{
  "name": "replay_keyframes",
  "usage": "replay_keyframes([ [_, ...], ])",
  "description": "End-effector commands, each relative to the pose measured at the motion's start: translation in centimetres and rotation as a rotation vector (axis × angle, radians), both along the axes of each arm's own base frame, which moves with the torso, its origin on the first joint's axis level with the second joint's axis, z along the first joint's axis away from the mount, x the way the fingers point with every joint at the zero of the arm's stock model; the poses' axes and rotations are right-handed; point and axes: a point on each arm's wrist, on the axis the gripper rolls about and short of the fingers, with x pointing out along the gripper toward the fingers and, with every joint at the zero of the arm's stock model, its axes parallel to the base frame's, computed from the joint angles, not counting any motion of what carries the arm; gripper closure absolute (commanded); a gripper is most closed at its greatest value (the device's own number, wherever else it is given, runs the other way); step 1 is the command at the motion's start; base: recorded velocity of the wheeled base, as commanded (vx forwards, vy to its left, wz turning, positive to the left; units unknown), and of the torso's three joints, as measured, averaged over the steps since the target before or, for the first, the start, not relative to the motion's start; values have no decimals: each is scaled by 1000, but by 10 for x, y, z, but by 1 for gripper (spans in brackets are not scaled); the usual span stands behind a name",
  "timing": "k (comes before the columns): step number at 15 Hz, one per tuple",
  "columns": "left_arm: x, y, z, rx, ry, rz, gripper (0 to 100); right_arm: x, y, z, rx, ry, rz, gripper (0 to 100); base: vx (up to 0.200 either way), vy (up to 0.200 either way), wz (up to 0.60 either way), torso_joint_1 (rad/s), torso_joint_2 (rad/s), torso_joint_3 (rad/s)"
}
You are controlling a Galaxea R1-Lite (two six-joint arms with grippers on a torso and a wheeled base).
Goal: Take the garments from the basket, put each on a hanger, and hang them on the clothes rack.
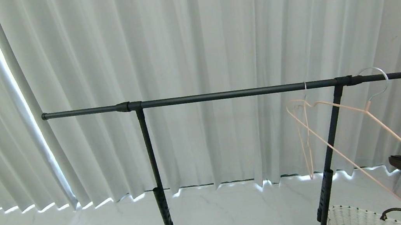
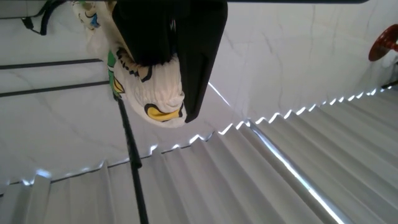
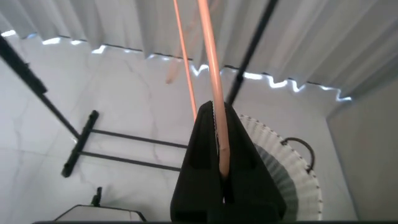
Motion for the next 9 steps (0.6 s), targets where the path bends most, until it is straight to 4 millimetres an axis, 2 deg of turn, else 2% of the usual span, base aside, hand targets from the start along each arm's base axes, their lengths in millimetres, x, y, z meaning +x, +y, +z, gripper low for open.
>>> replay_keyframes([
  [1,0,0,0,0,0,0,100,-1,3,0,1,-1,20,100,0,0,0,0,0,0],
  [3,-1,0,0,-1,-2,-6,100,-3,7,0,3,2,58,100,0,0,0,0,0,0],
  [5,-2,0,-7,19,16,-30,100,-12,19,-1,37,12,180,100,0,0,0,0,0,0],
  [7,0,-3,-9,48,34,-90,100,-25,38,0,105,29,349,100,0,0,0,0,0,0],
  [9,17,-11,2,54,58,-93,100,-31,61,-4,141,50,455,100,0,0,0,0,0,0],
])
